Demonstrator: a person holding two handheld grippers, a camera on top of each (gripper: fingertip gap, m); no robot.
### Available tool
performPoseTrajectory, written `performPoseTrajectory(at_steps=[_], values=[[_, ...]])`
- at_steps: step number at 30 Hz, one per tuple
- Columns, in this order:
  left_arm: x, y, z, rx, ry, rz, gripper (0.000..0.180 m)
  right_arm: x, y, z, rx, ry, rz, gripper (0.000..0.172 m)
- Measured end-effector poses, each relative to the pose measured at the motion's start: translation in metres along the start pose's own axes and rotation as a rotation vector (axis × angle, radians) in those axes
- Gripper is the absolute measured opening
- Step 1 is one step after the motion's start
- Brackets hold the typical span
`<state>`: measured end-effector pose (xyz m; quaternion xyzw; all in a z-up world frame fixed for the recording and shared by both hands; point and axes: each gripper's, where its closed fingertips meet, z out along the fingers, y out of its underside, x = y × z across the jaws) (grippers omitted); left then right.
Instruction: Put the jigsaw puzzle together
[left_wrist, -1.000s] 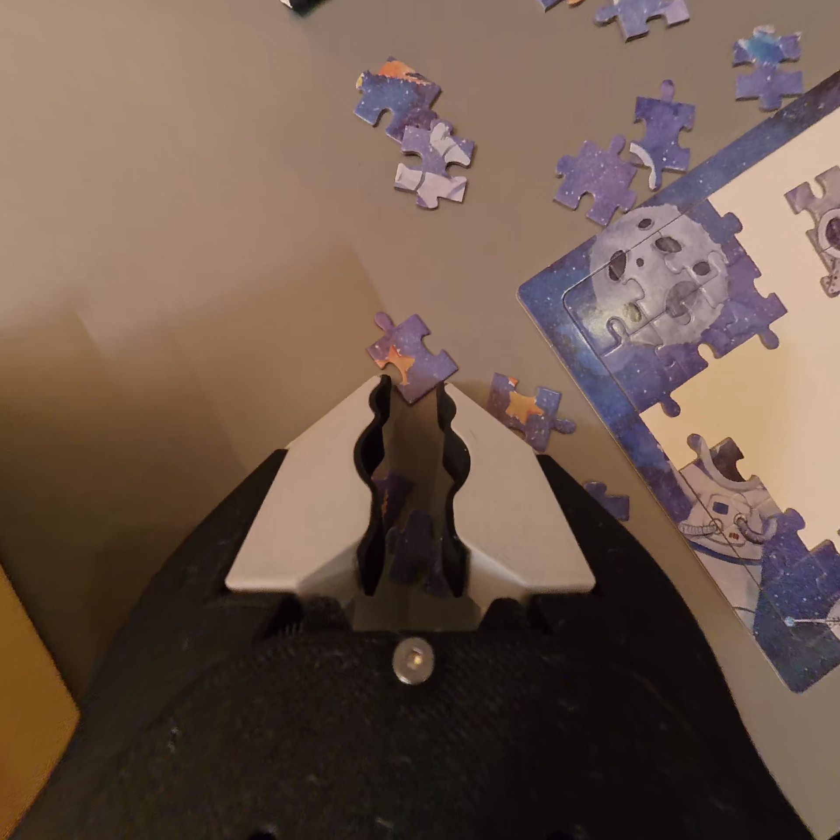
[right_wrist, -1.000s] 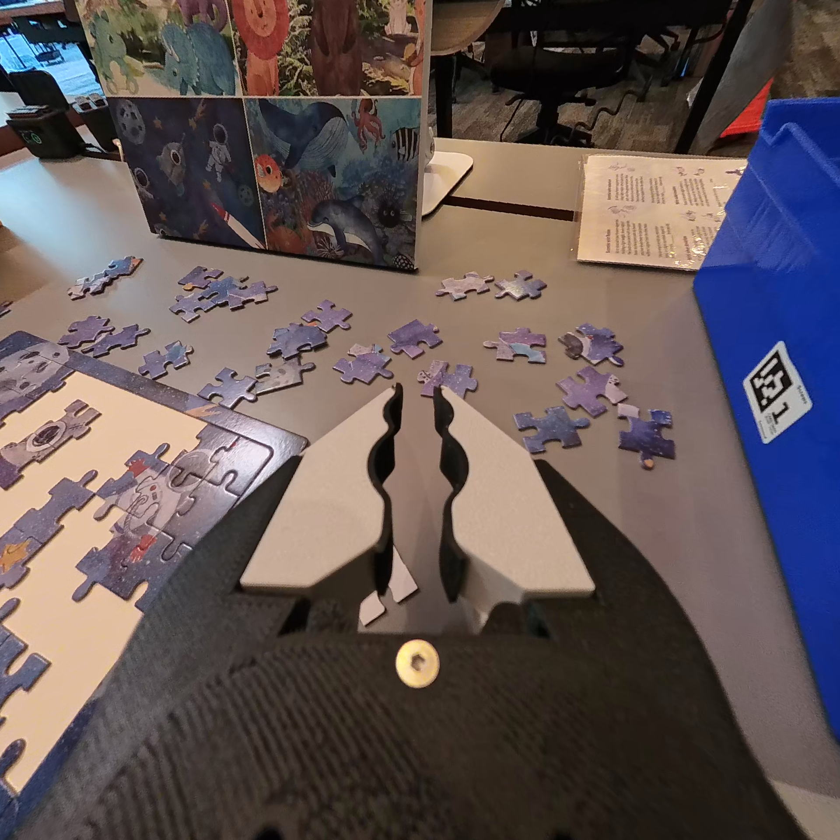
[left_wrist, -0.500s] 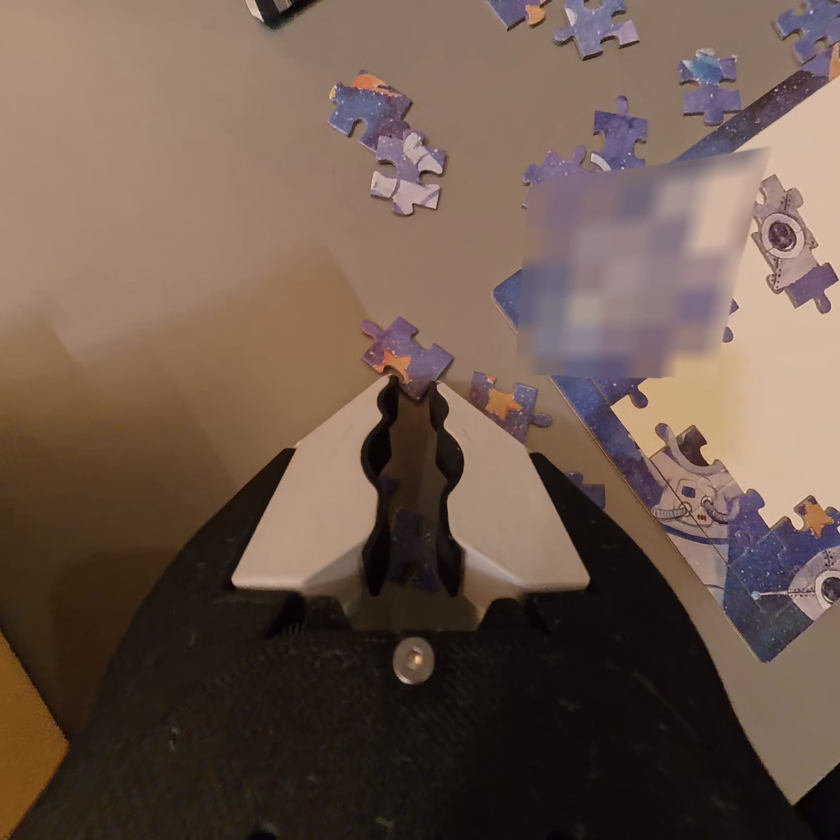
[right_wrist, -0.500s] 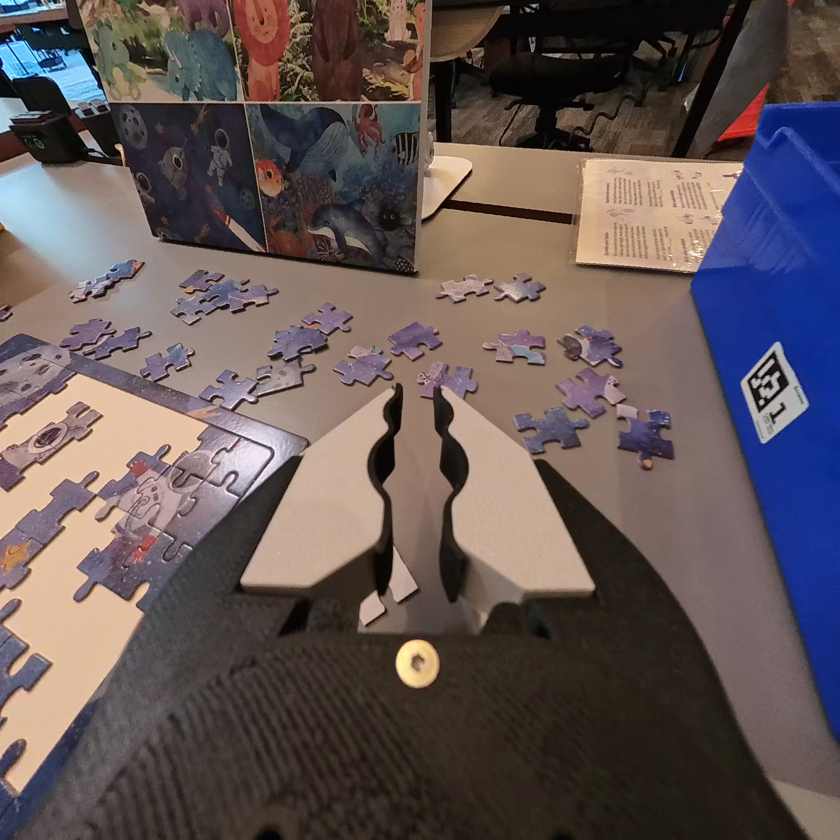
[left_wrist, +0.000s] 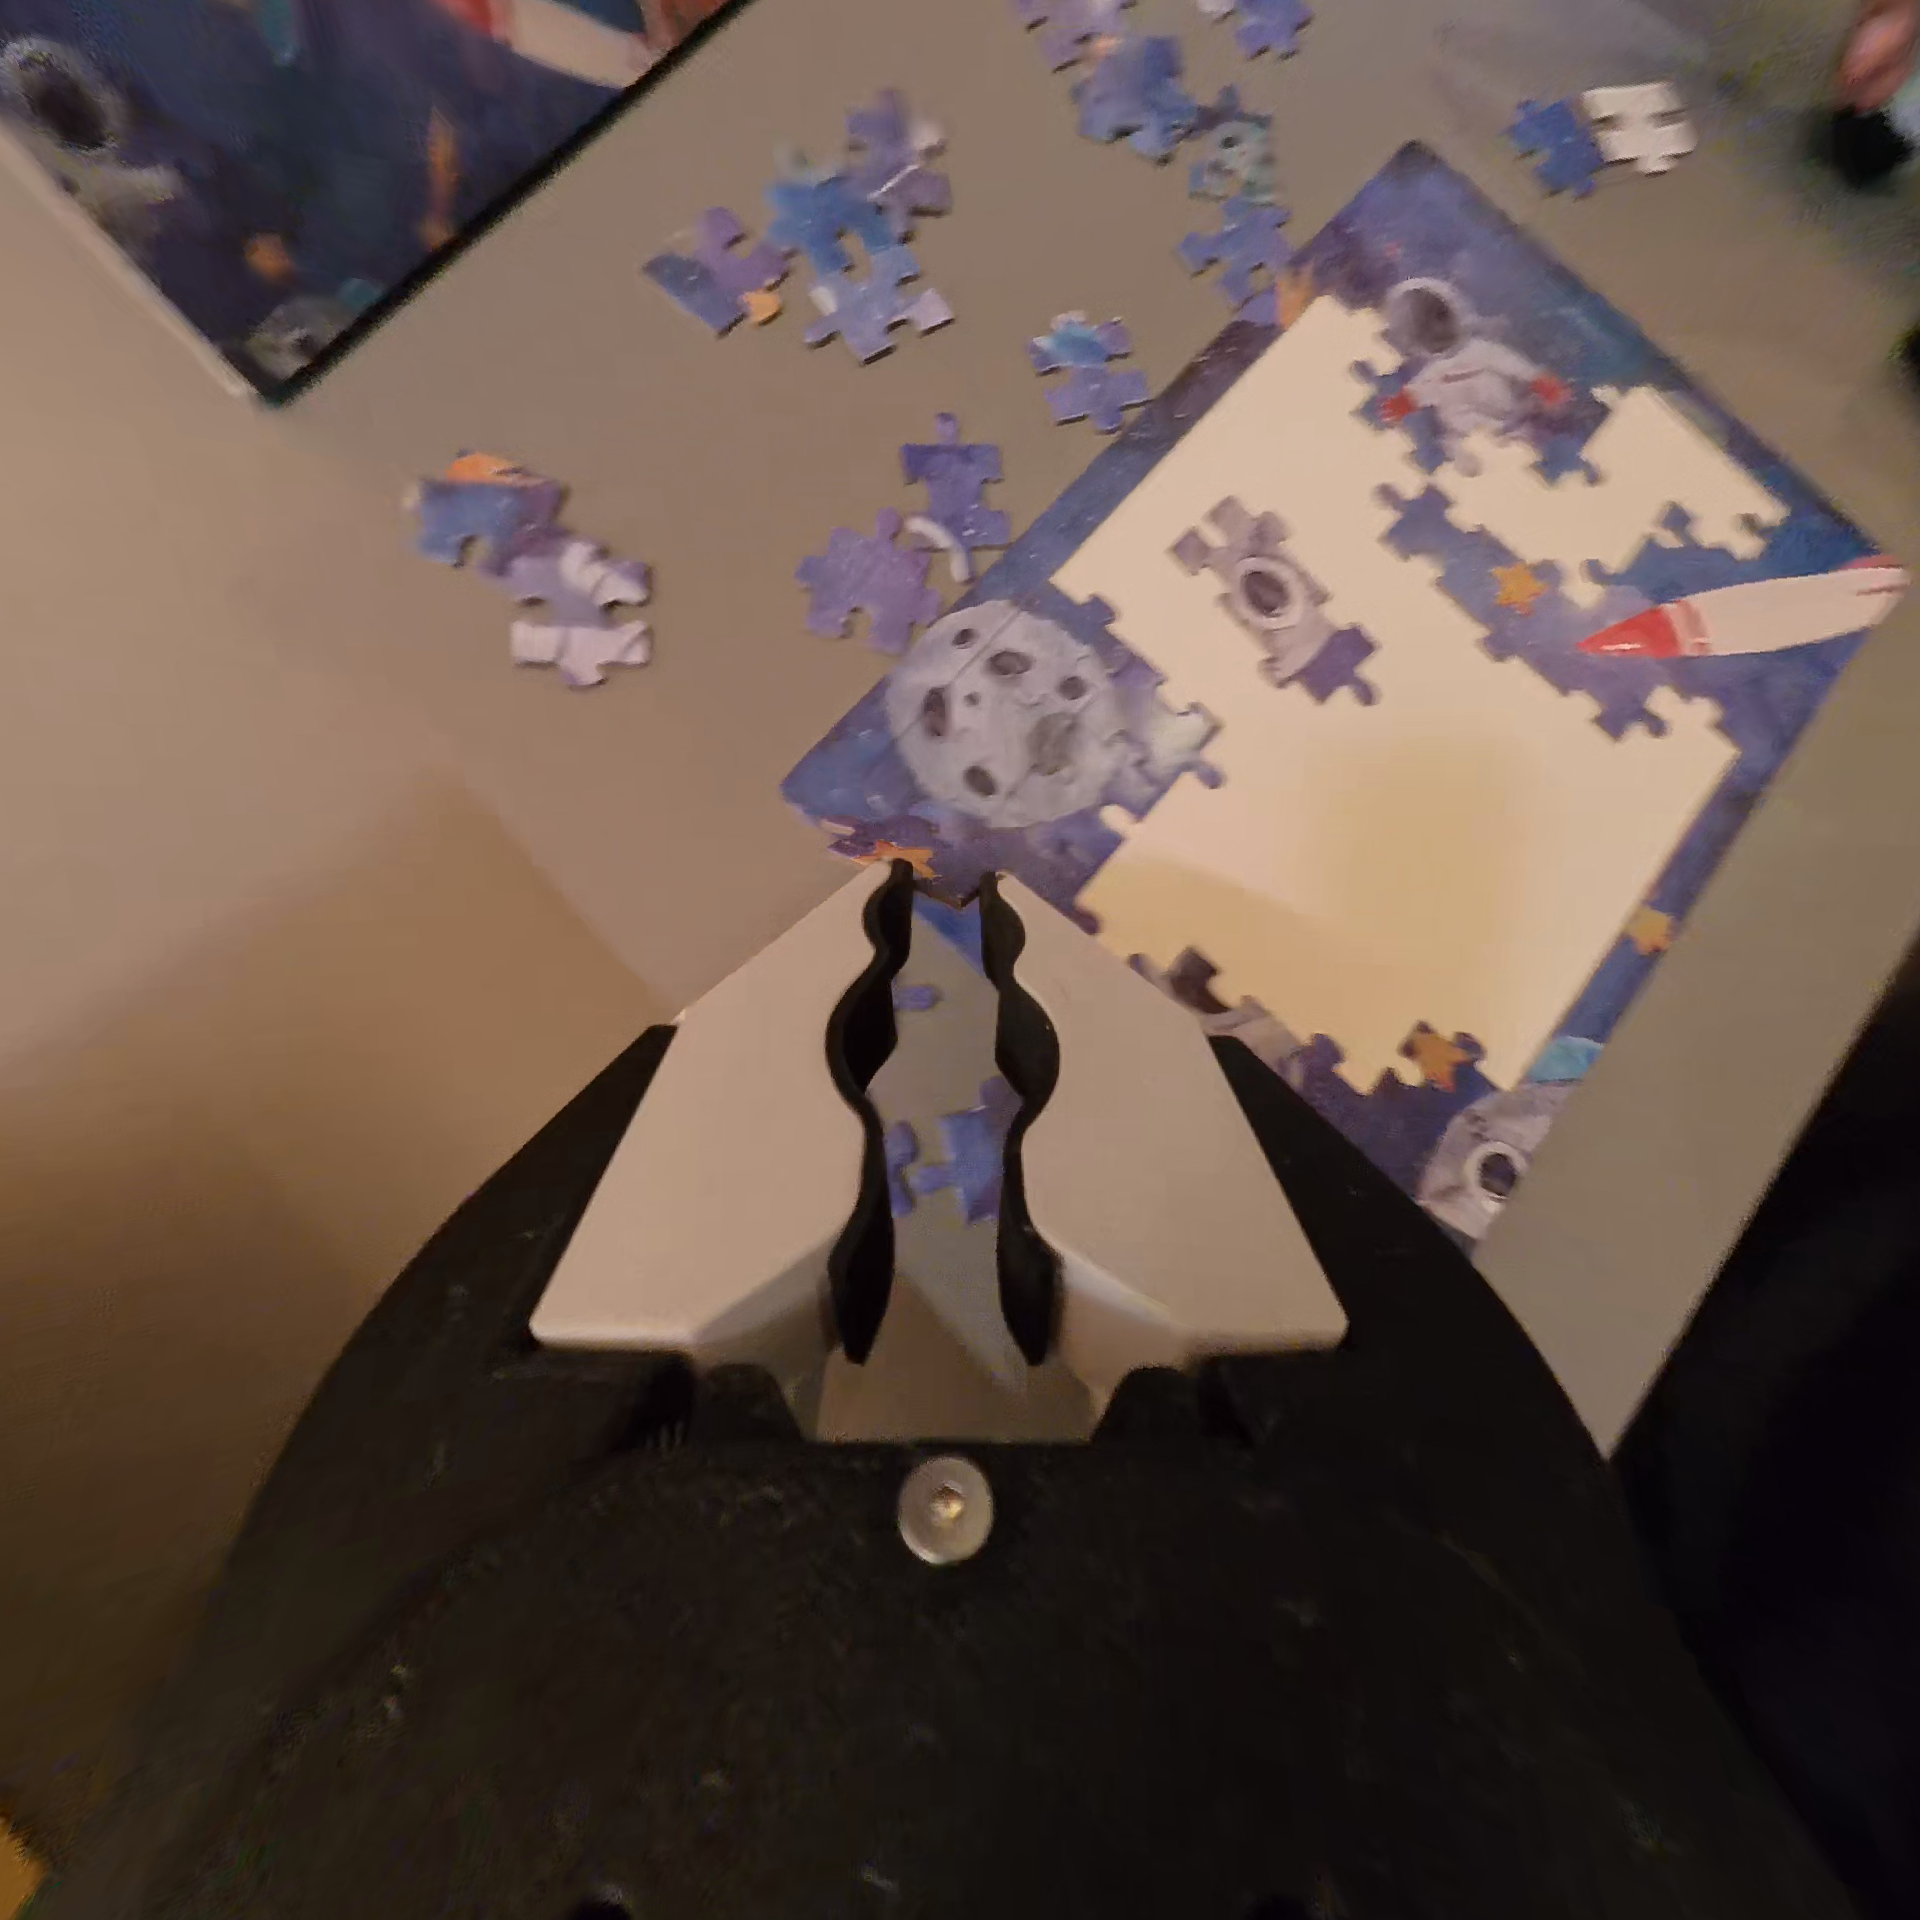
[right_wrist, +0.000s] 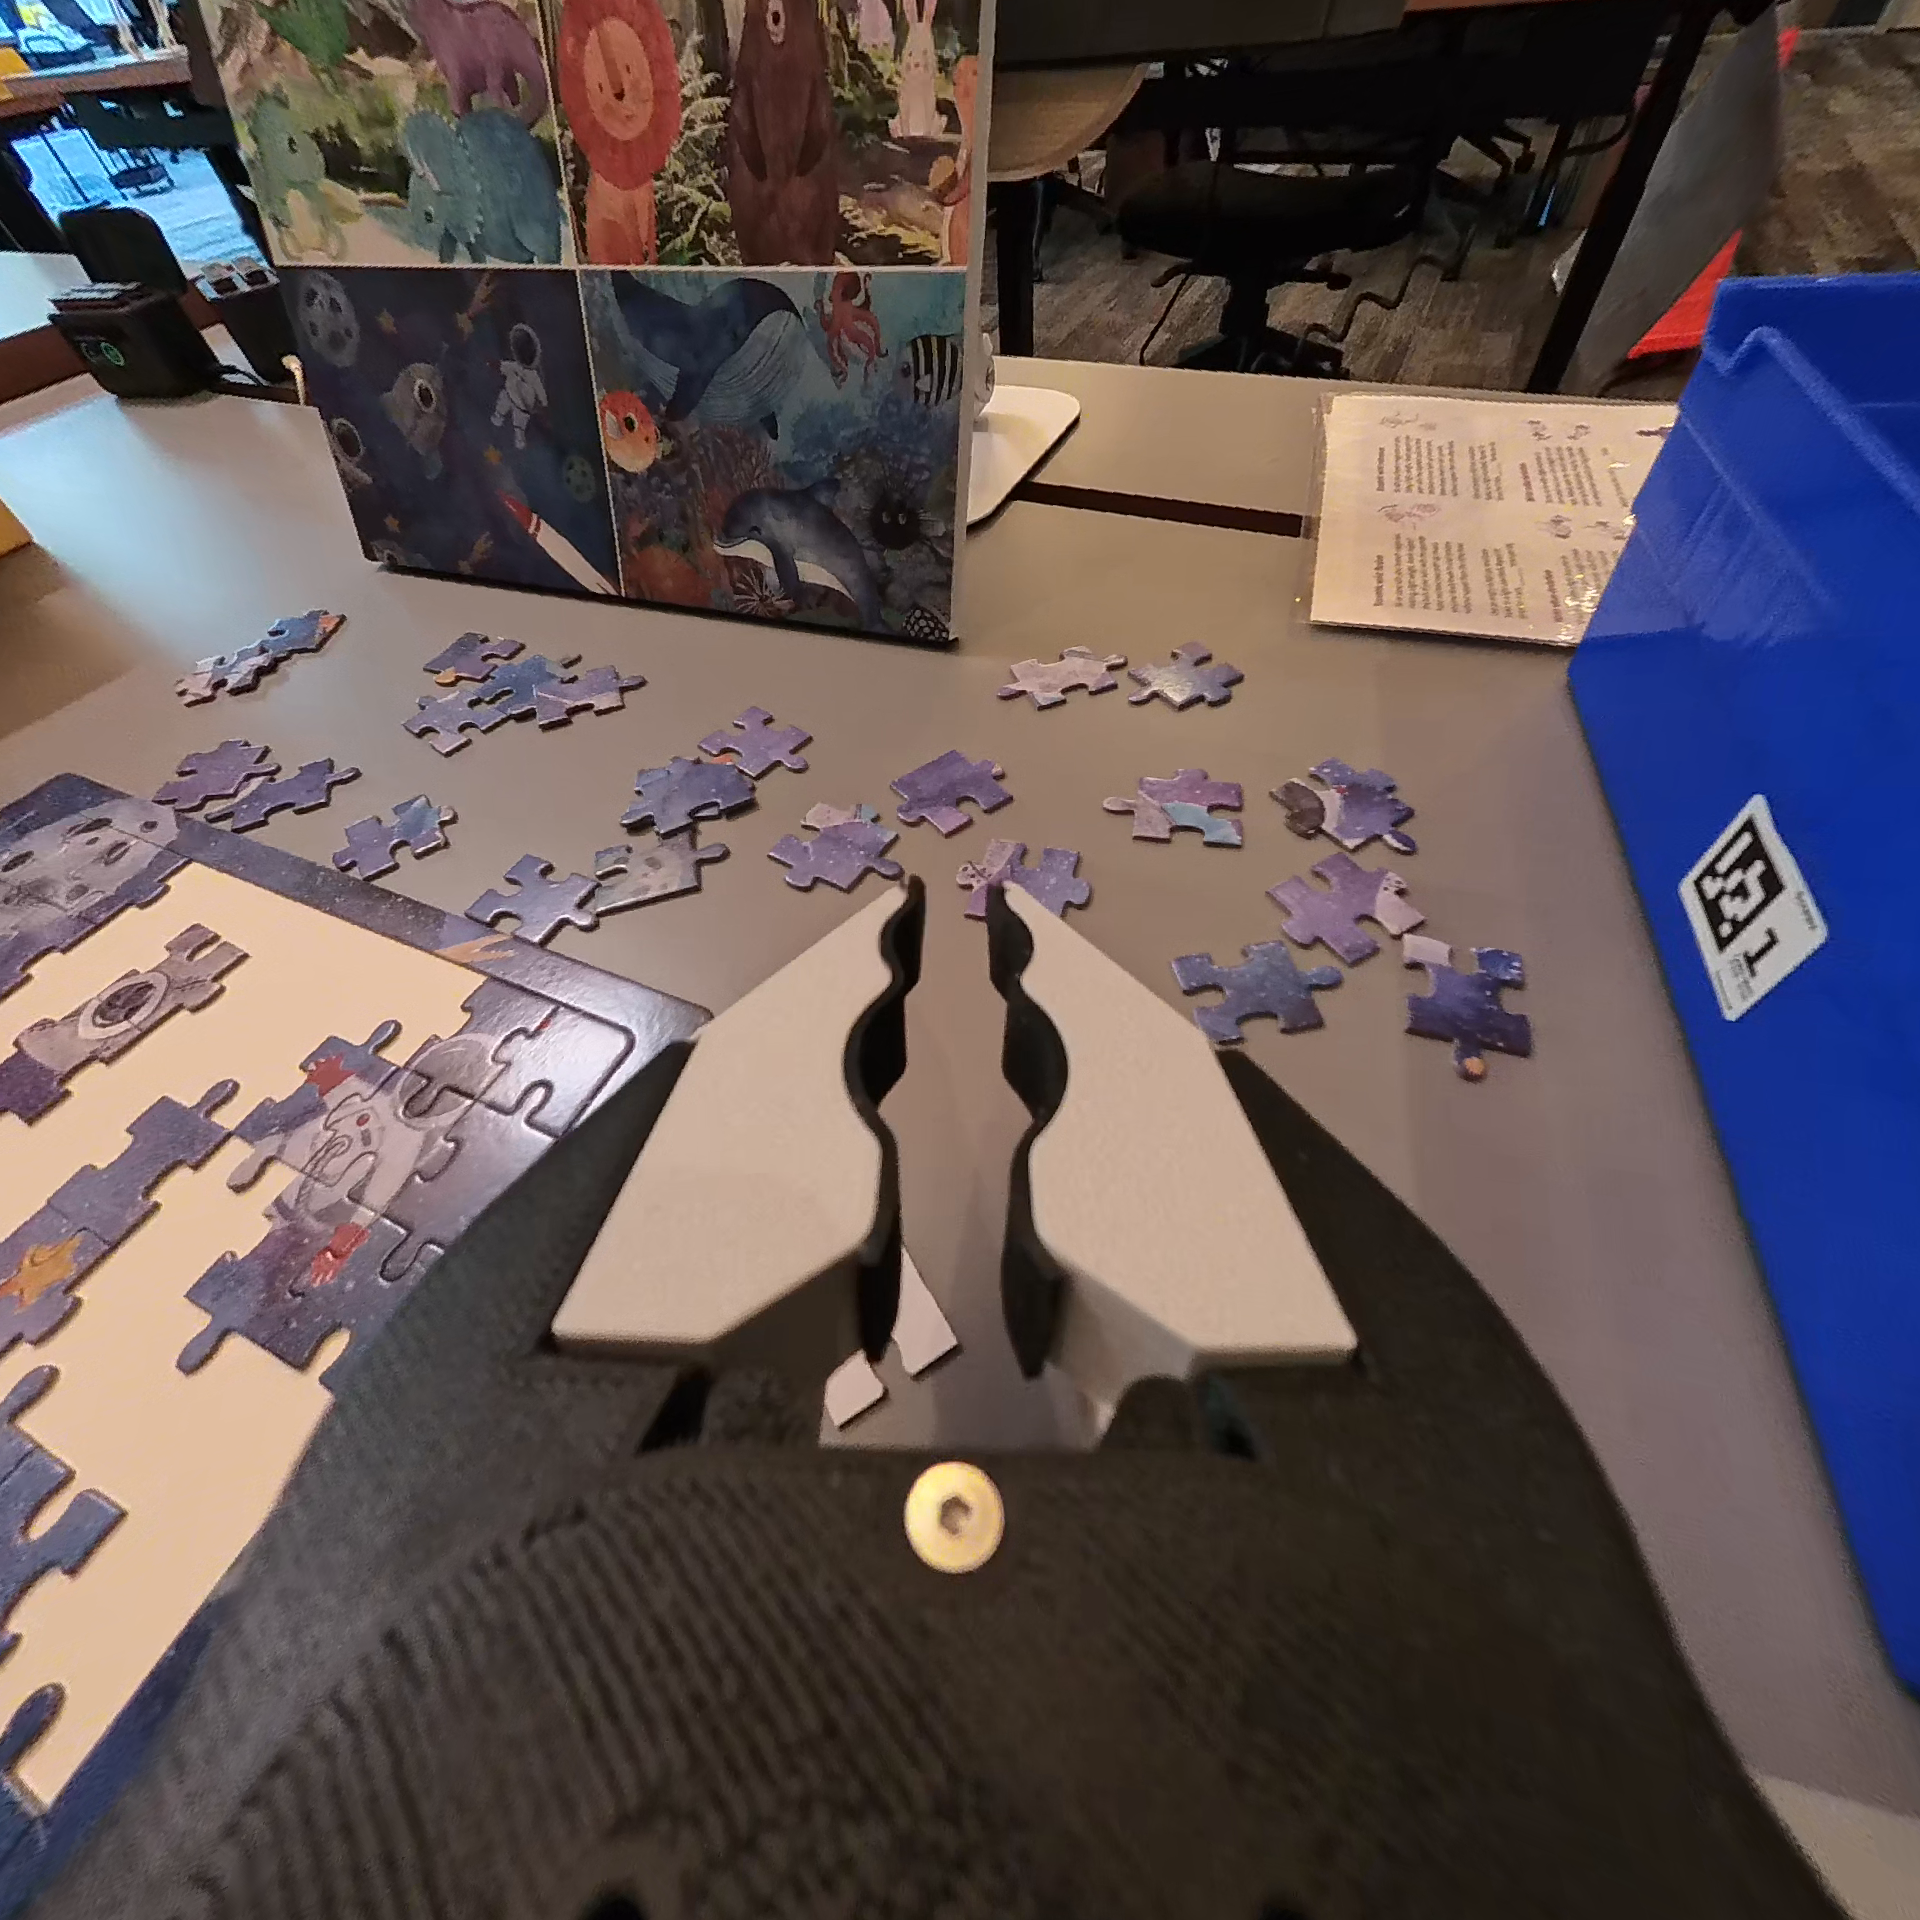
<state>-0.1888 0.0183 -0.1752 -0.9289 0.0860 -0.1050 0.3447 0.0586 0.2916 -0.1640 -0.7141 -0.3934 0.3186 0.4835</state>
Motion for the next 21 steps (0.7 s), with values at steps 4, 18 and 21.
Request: performPoseTrajectory(at_steps=[4, 18, 21], values=[[0.049, -0.008, 0.000, 0.007, 0.189, 0.089, 0.011, 0.000, -0.002, -0.002, 0.015, 0.008, -0.008, 0.009], [0.150, 0.043, 0.005, -0.308, 0.627, 0.189, 0.017, -0.020, -0.012, -0.010, 0.079, -0.029, -0.015, 0.009], [0.145, 0.042, 0.001, -0.301, 0.641, 0.151, 0.026, -0.059, -0.025, -0.020, 0.139, -0.085, -0.031, 0.015]])
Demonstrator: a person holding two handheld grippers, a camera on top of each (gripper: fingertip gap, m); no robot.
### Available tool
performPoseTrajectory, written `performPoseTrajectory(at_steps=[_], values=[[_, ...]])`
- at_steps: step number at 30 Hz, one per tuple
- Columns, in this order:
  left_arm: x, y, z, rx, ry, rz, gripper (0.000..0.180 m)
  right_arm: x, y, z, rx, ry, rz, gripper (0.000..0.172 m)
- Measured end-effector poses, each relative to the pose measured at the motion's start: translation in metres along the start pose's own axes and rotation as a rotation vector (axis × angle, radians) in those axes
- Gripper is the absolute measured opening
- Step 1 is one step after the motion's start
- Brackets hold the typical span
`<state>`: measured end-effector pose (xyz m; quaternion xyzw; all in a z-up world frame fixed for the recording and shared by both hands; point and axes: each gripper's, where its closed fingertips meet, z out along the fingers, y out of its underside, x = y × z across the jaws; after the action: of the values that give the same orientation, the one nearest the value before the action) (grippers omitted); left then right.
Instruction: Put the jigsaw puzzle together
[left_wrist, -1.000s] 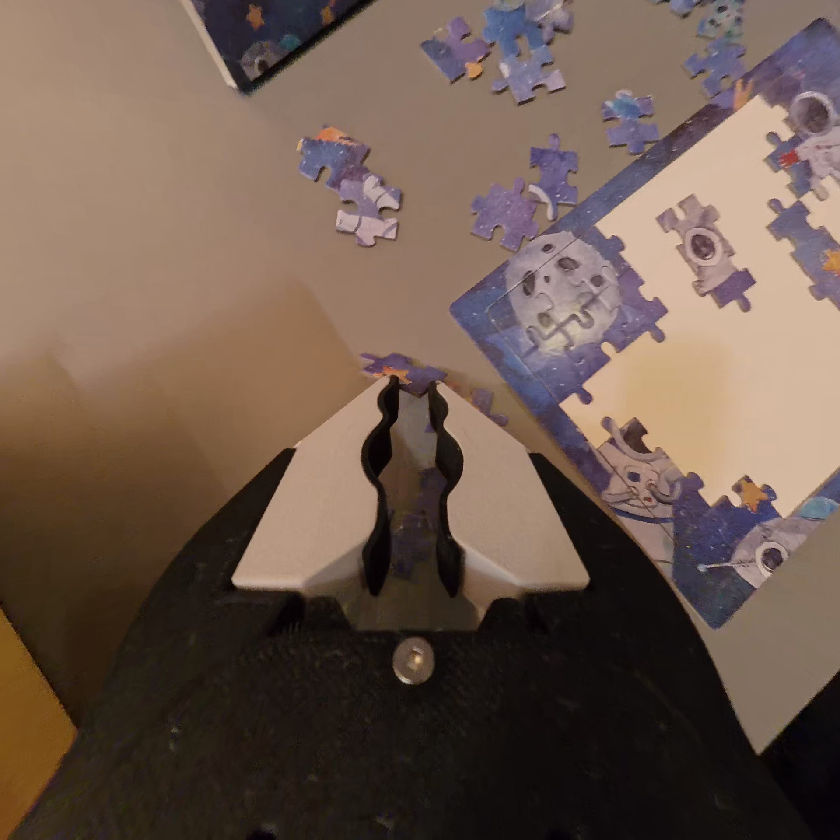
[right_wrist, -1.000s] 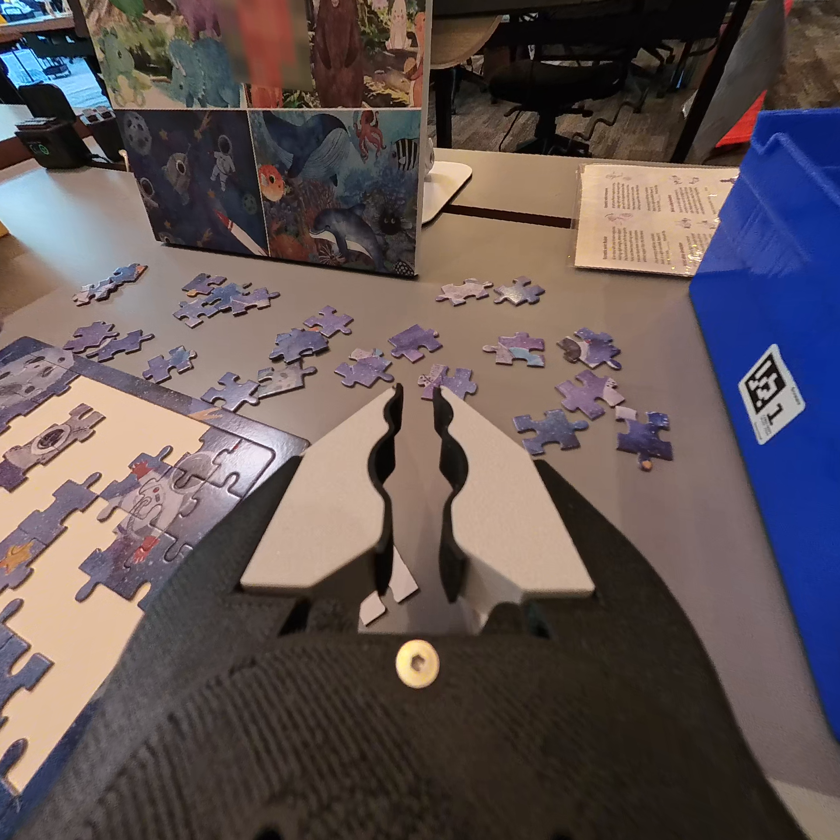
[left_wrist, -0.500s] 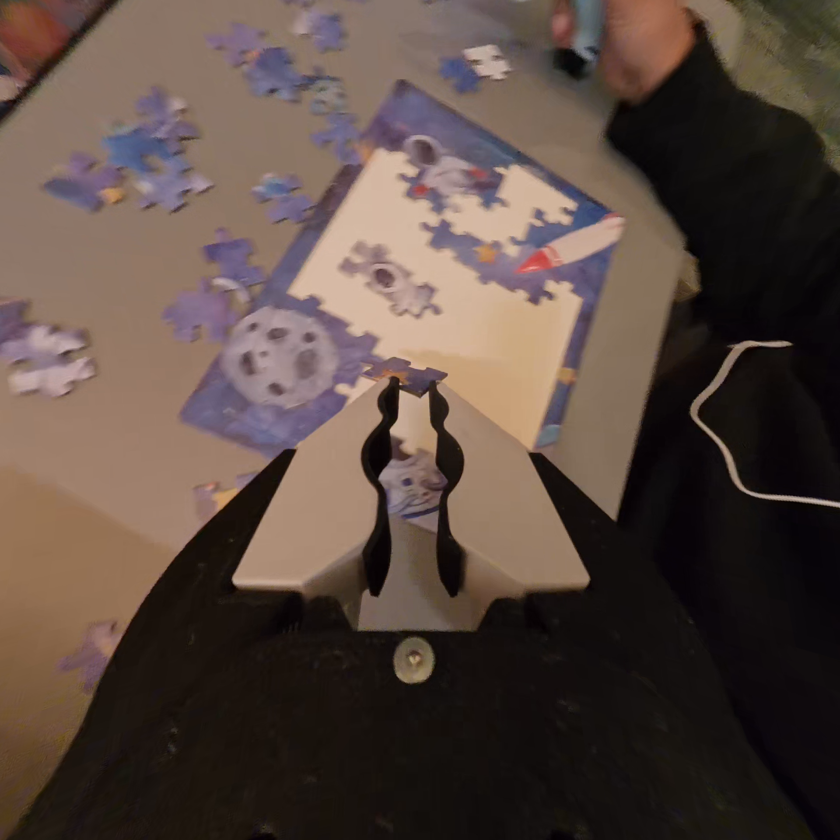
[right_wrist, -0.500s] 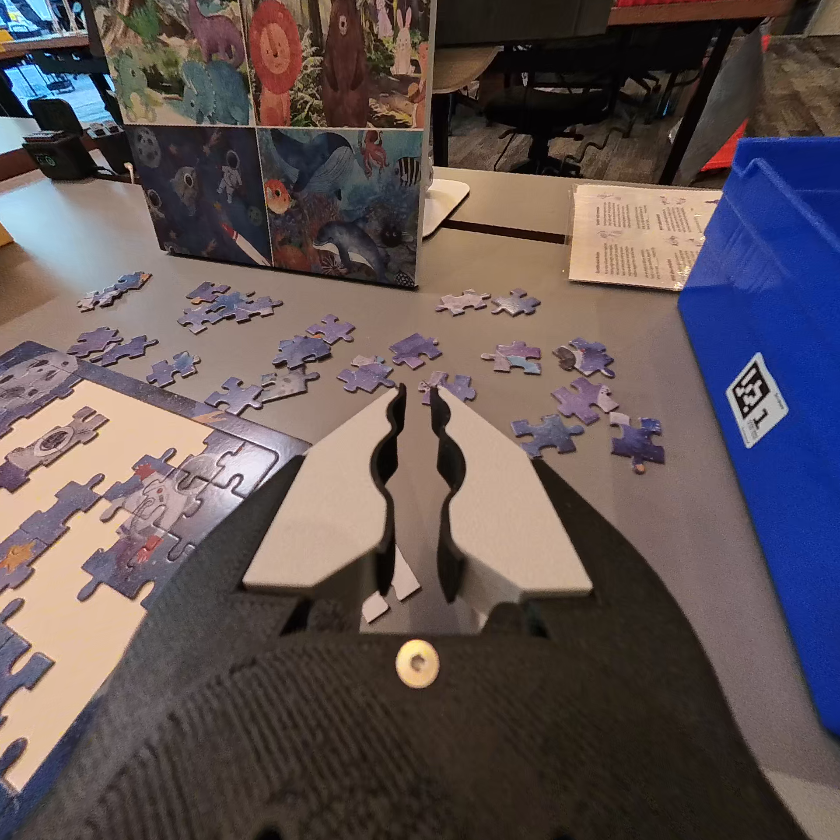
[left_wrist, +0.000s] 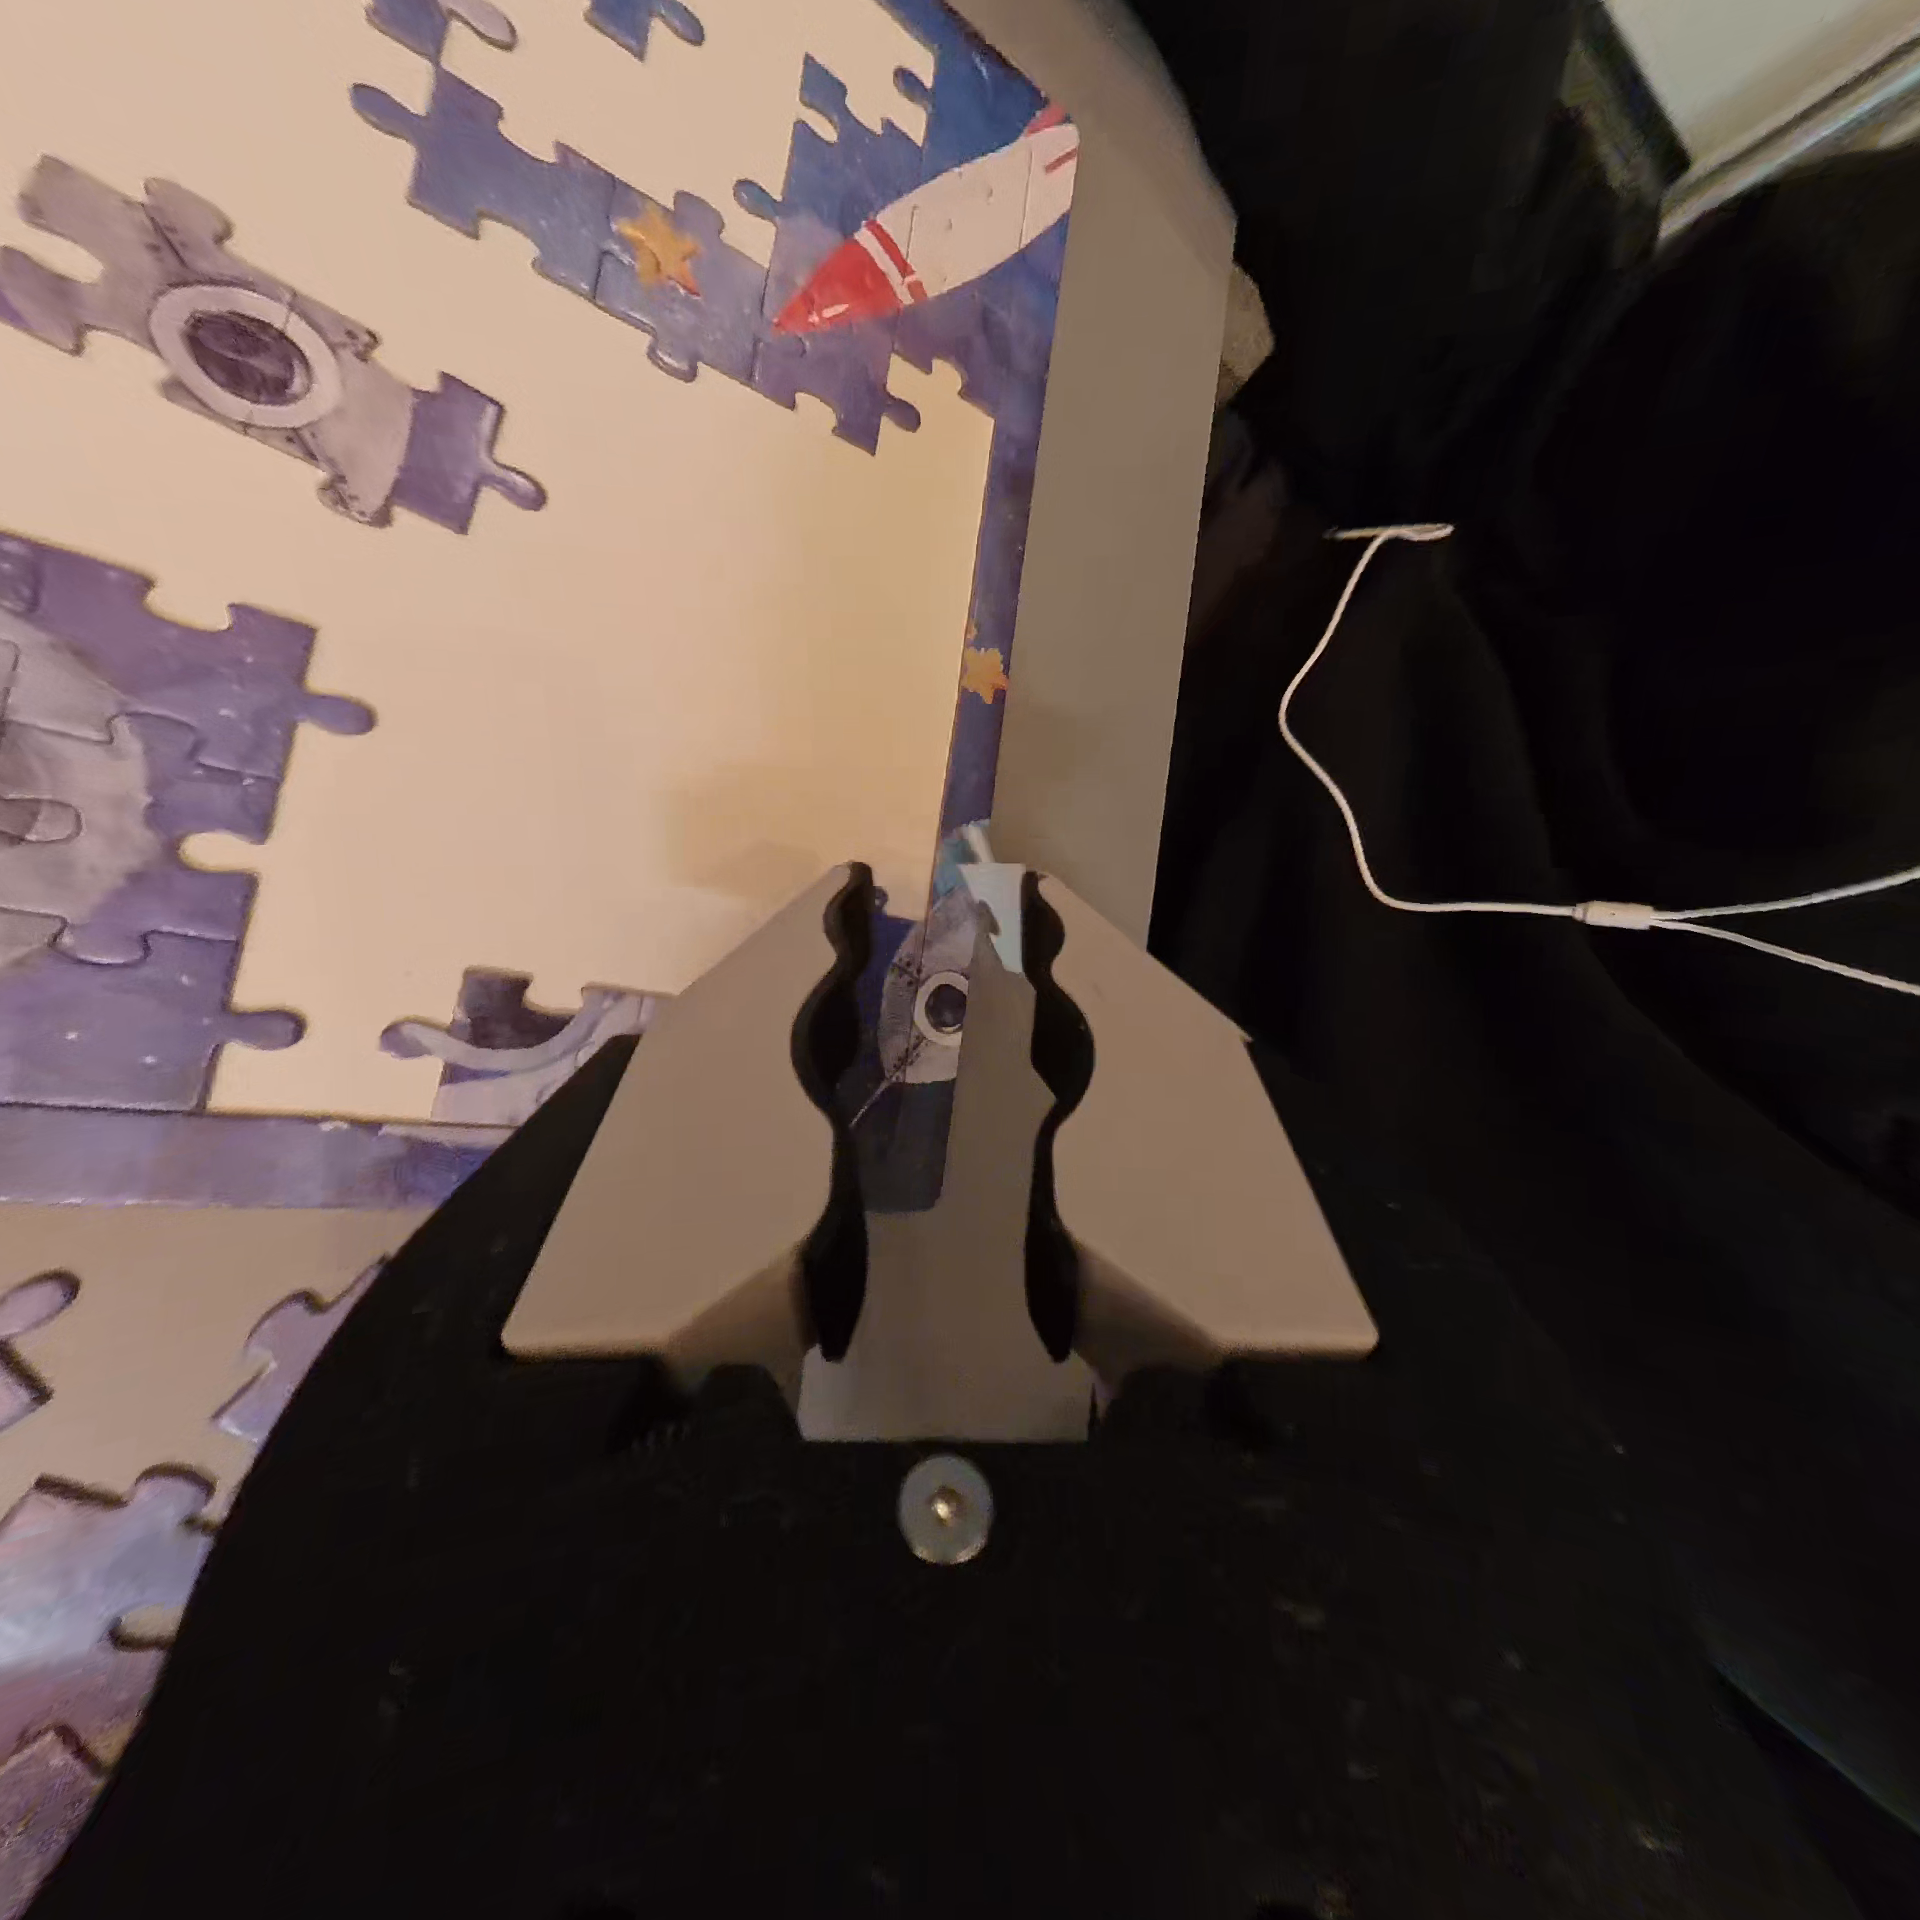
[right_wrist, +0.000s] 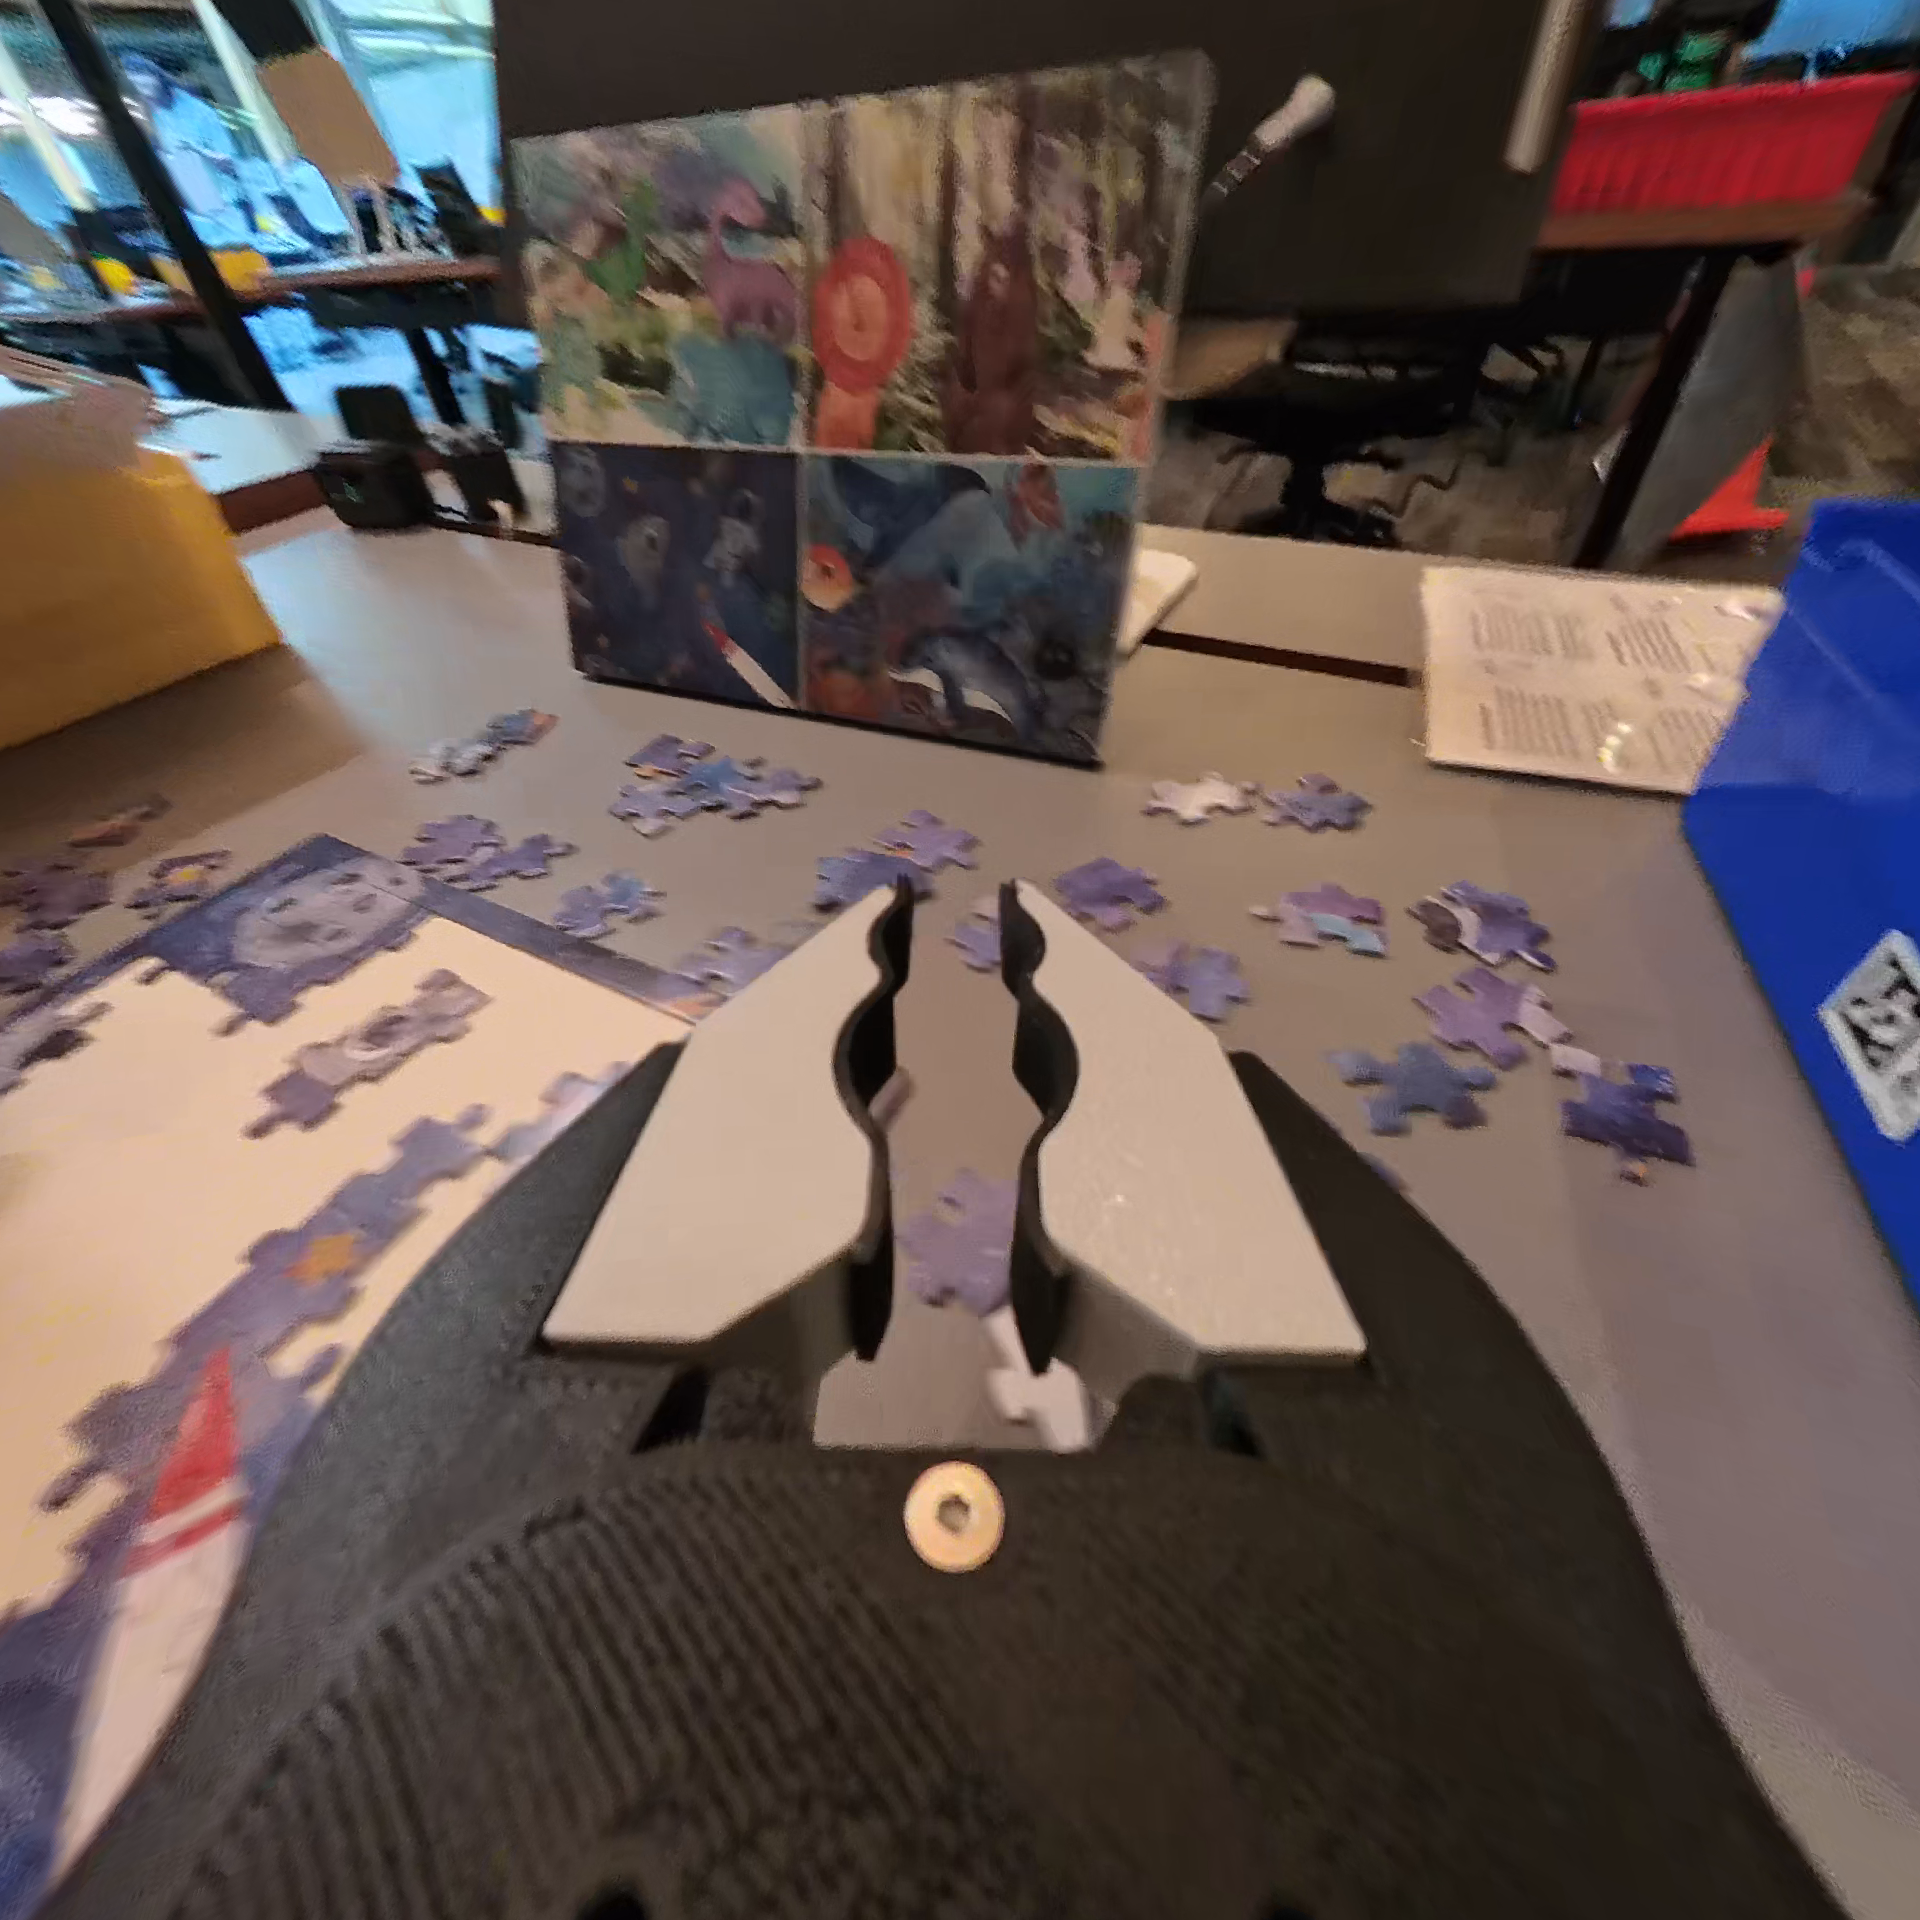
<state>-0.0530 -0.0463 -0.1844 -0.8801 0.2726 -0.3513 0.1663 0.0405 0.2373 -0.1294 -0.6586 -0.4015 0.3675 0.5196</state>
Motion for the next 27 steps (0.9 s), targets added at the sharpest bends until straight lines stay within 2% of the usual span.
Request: performPoseTrajectory(at_steps=[3, 7, 11, 15, 19, 22, 27], values=[[-0.014, -0.003, -0.017, 0.082, -0.050, -0.028, 0.027, -0.073, -0.012, -0.002, 0.029, -0.152, -0.020, 0.016], [-0.031, 0.003, -0.030, 0.121, -0.086, -0.106, 0.026, -0.181, 0.008, -0.006, -0.136, -0.391, -0.056, 0.025], [-0.031, 0.000, -0.030, 0.130, -0.083, -0.075, 0.023, -0.242, 0.037, -0.026, -0.228, -0.473, -0.205, 0.025], [-0.029, -0.007, -0.023, 0.125, -0.084, -0.041, 0.021, -0.301, 0.076, -0.050, -0.321, -0.640, -0.217, 0.029], [-0.029, -0.013, -0.024, 0.137, -0.106, -0.018, 0.021, -0.318, 0.115, -0.054, -0.439, -0.599, -0.288, 0.042], [-0.026, -0.019, -0.028, 0.167, -0.119, -0.001, 0.020, -0.315, 0.128, -0.051, -0.473, -0.539, -0.333, 0.043], [-0.023, -0.023, -0.033, 0.185, -0.144, 0.022, 0.019, -0.320, 0.129, -0.057, -0.491, -0.569, -0.337, 0.033]])
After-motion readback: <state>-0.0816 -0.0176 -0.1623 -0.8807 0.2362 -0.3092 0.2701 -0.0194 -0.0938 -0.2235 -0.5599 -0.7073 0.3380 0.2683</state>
